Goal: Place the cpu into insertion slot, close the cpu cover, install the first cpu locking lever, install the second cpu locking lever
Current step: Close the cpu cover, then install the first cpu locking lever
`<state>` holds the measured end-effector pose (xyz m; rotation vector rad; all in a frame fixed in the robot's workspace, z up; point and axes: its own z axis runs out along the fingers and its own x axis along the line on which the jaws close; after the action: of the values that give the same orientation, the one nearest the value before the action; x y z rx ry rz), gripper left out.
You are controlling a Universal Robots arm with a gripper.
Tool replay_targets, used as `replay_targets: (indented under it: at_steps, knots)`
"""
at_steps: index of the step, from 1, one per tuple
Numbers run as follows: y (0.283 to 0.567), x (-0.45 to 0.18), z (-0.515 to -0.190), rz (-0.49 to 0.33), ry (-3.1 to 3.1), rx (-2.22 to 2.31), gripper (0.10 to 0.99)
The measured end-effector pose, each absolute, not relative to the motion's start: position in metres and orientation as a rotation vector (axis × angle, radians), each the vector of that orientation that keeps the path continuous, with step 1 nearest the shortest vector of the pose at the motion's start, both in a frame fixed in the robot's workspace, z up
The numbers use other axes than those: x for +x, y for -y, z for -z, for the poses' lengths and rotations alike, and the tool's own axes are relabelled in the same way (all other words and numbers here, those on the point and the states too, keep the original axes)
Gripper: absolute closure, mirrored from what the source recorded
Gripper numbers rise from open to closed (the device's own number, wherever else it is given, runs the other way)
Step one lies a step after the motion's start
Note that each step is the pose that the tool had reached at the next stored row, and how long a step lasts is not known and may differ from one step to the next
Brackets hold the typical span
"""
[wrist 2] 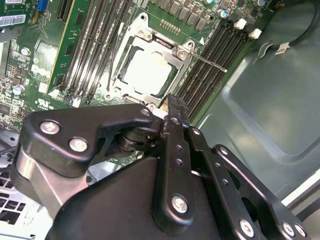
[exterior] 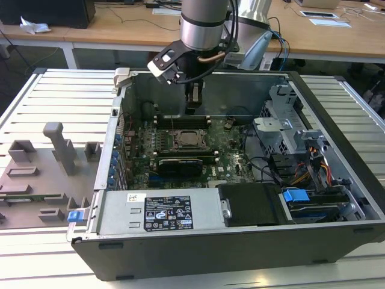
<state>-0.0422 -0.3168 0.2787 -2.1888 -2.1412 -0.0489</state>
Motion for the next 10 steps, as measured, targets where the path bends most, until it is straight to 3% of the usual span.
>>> replay_targets:
  at_steps: [10]
  knots:
    - [0.3168, -0.0422, -0.2794, 0.047, 2.163, -2.166, 0.98]
